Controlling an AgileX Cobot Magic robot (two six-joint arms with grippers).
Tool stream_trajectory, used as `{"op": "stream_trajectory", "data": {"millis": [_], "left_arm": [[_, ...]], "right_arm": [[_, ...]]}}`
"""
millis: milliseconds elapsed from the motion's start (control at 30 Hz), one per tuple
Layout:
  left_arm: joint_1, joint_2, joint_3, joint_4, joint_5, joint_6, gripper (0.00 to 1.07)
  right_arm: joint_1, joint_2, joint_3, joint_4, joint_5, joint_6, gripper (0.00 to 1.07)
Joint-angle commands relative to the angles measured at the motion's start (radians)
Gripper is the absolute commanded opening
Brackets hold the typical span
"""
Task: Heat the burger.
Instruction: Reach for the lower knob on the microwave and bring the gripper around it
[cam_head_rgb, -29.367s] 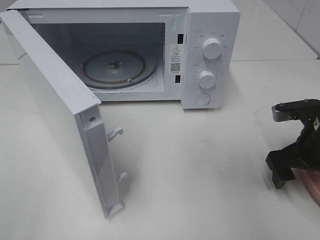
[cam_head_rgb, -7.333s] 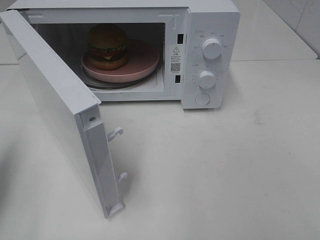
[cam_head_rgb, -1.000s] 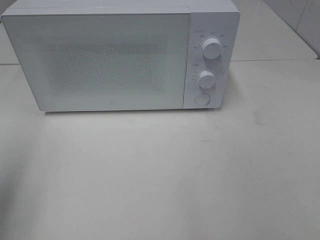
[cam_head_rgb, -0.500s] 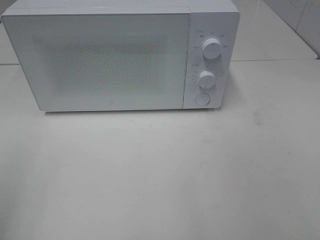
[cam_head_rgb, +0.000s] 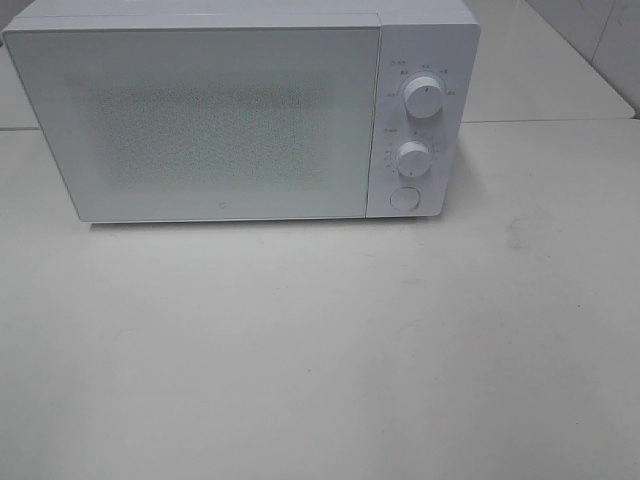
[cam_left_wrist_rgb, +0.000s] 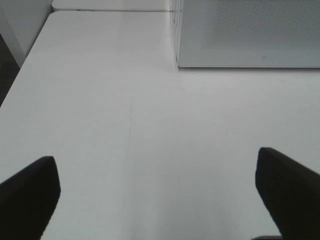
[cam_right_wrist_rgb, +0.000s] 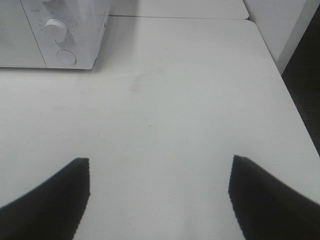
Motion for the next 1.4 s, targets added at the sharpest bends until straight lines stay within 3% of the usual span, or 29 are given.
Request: {"op": "stream_trajectory", "data": {"millis": [33, 1400], "left_arm": [[0.000, -0.010, 0.005, 0.005, -0.024, -0.011, 1.00], [0.000, -0.031, 0.005, 0.009, -0.024, -0.018, 1.00]], "right_arm": [[-0.008, -0.025, 0.001, 0.000, -0.011, 0.004, 0.75], [-0.008, -0.022, 0.001, 0.000, -0.011, 0.004, 0.75]]}}
